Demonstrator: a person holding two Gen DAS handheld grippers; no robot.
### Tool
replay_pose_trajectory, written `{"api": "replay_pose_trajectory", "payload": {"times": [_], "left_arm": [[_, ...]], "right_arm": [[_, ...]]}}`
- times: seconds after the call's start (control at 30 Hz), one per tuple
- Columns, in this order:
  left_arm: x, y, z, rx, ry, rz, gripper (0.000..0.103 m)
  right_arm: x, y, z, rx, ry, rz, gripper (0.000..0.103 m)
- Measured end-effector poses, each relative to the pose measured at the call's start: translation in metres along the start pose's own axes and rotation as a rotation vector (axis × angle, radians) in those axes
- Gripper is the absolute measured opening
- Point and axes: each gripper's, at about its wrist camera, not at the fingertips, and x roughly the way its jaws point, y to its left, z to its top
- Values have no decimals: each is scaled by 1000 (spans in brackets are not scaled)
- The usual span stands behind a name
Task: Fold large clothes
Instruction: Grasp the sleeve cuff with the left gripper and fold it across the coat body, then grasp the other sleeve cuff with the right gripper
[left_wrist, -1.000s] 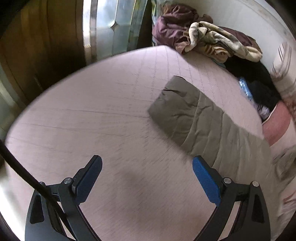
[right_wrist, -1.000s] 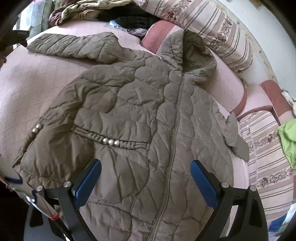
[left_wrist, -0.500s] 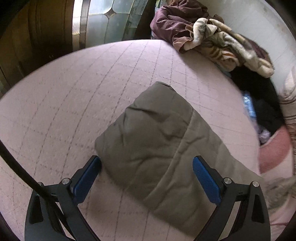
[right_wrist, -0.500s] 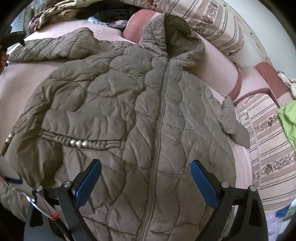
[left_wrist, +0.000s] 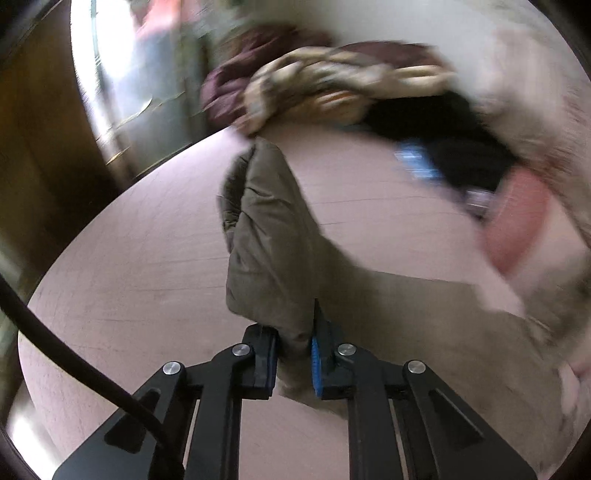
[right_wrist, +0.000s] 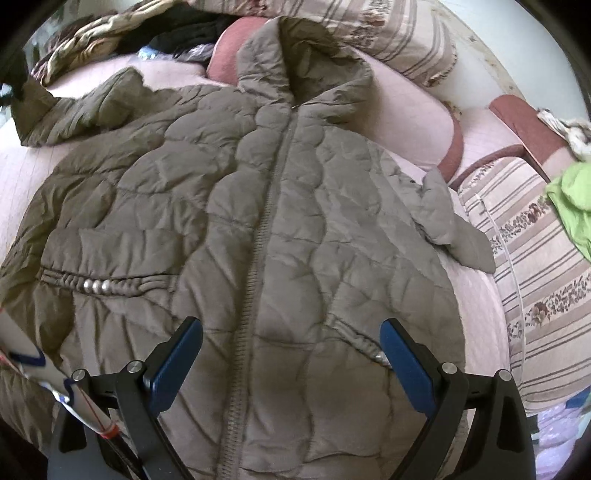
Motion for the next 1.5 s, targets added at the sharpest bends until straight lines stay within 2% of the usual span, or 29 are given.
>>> {"api": "replay_pose_trajectory", "payload": {"times": [0.1,0.17,0.3,0.37,0.47,0.53,0.63,0.73,0.83,0.87,0.93,1.0,1.1,1.27,1.43,1.5], "left_arm": [[-49,-54,-21,108,-28,-137,13],[-63,-91,-35,173,-22,-209,13],[-85,-158,-88,296,32,-319,13],[-83,-193,-117,349,68,-350,13],[-71,-229,-163,384,170,-409,12],[-64,-249,-197,420,211,-405,12],[-44,-263,-238,469,258,-362,14],[-38,-269,-258,502,262,-319,17],[-66,-267,-269,562,207,-334,39],[-76,-263,-267,568,199,-350,52],[-102,-250,-270,569,142,-370,58],[-125,-233,-275,592,60,-324,67],[-148,-199,-284,587,-22,-222,69],[-147,-142,-289,488,24,-165,69],[-149,-114,-288,448,2,-95,69],[-146,-113,-288,453,-7,-71,69]], "right_arm": [[-4,-18,-5,39,-11,4,98],[-6,-31,-10,66,-19,3,98],[-8,-62,-22,126,-25,-9,98],[-7,-78,-29,154,-22,-20,99],[-4,-102,-40,199,-12,-34,99],[-2,-115,-48,221,-4,-41,99],[4,-132,-58,250,12,-46,99],[11,-147,-64,279,28,-41,99],[15,-157,-63,313,28,-14,99],[16,-161,-62,327,25,0,99],[19,-167,-55,354,14,39,99],[23,-168,-47,379,1,86,99],[32,-165,-30,413,-29,179,99],[61,-149,11,447,-71,349,99],[110,-116,54,450,4,508,99],[130,-104,69,461,33,552,93]]}}
